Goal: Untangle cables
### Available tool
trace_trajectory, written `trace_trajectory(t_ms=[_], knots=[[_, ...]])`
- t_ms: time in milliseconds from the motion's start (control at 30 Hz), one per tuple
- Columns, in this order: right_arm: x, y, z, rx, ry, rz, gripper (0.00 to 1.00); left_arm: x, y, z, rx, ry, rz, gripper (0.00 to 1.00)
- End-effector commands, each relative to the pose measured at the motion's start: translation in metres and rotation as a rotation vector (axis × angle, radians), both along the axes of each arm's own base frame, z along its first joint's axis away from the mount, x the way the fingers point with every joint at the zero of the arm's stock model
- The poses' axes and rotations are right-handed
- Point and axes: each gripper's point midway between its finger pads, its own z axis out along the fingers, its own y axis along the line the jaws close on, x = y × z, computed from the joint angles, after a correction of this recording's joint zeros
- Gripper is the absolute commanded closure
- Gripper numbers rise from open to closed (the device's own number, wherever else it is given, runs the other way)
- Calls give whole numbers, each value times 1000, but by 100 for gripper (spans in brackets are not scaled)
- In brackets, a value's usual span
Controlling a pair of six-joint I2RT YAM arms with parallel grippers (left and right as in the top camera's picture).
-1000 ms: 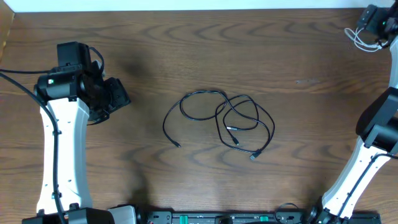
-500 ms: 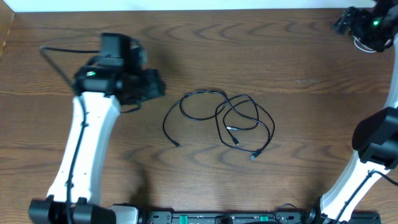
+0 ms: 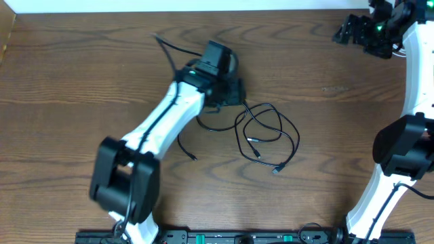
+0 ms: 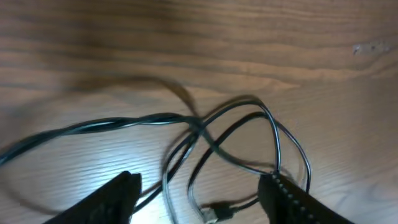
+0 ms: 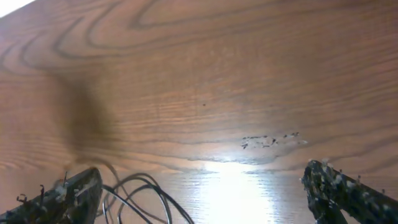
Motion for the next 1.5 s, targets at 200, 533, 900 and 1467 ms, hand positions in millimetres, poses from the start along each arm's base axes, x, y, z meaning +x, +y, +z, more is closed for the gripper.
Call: trace_trajectory(t_ms=[200, 533, 900, 1467], knots=[[-4, 16, -6, -6, 20, 57, 1, 15, -13, -55, -1, 100, 269, 19], [-8, 16, -7, -2, 37, 58, 1, 18, -12, -85, 24, 138, 330, 18], [-14, 30, -22, 4, 81, 84, 1, 39, -4, -89, 63, 40, 386, 53], [-18, 63, -29, 3, 96, 152, 1, 51, -5, -109, 99, -16, 349, 33]])
